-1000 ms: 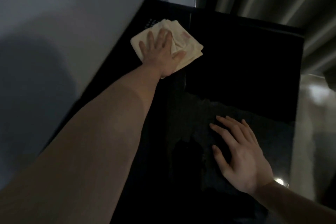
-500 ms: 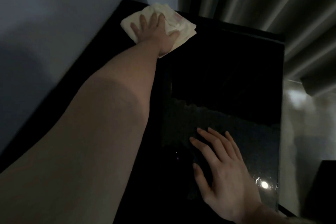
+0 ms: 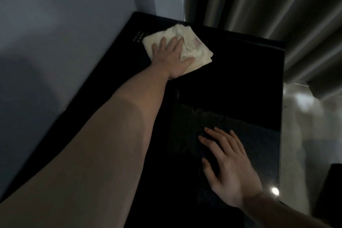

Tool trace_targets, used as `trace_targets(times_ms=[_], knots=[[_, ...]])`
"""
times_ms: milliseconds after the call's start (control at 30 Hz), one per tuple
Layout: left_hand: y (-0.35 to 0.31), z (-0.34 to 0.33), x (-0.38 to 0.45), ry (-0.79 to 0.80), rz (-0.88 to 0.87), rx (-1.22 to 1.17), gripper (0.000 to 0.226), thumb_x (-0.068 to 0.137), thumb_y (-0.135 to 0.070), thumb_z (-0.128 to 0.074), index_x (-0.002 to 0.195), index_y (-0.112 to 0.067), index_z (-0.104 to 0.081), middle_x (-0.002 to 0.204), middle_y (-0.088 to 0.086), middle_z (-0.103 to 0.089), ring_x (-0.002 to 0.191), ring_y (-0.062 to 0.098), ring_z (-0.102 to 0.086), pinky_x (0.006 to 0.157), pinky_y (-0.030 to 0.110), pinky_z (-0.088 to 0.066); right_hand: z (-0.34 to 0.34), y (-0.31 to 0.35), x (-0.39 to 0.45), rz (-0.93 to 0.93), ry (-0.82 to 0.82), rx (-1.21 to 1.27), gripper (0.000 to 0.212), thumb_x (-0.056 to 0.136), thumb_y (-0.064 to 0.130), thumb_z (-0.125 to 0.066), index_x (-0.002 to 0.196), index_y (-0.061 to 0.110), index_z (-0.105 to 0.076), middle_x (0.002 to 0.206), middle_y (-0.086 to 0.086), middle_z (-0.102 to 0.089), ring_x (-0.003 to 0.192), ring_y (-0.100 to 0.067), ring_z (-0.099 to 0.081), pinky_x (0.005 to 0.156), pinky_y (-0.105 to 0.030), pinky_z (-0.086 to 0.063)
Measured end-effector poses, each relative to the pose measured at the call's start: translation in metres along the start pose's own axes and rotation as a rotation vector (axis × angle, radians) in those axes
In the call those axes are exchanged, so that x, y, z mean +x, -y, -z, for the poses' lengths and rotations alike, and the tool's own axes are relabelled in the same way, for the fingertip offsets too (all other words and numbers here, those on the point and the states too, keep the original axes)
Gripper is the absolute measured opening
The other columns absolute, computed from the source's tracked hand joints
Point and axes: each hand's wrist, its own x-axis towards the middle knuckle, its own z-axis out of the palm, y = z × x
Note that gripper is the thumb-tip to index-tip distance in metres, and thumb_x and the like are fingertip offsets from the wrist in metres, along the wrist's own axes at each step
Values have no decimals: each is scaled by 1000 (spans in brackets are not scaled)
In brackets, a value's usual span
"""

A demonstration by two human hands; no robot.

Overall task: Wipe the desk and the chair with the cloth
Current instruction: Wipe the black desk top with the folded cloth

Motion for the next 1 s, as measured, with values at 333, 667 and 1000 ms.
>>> trace_targets(times_ms=[333, 667, 1000], knots=[[7, -31, -129, 14, -3, -52, 93, 95, -84, -18, 167, -31, 8, 175, -8, 11, 160, 31, 13, 126, 57, 9, 2, 7, 0, 0, -40, -67, 53, 103, 46, -47, 151, 26, -54, 162, 4, -43, 156, -21, -31, 132, -46, -13], [7, -53, -186, -9, 34, -44, 96, 92, -86, -11, 166, -30, 12, 174, -8, 15, 159, 31, 18, 126, 58, 11, 1, 7, 0, -14, -22, -114, 54, 104, 47, -44, 154, 26, -51, 163, 3, -41, 157, -21, -28, 133, -40, -4], [2, -38, -149, 20, 95, -64, 97, 92, -86, -14, 166, -30, 11, 174, -8, 18, 159, 32, 19, 125, 59, 13, 1, 5, 0, 2, -27, -111, 55, 104, 48, -44, 154, 25, -50, 163, 3, -41, 157, -21, -28, 132, -45, -10]])
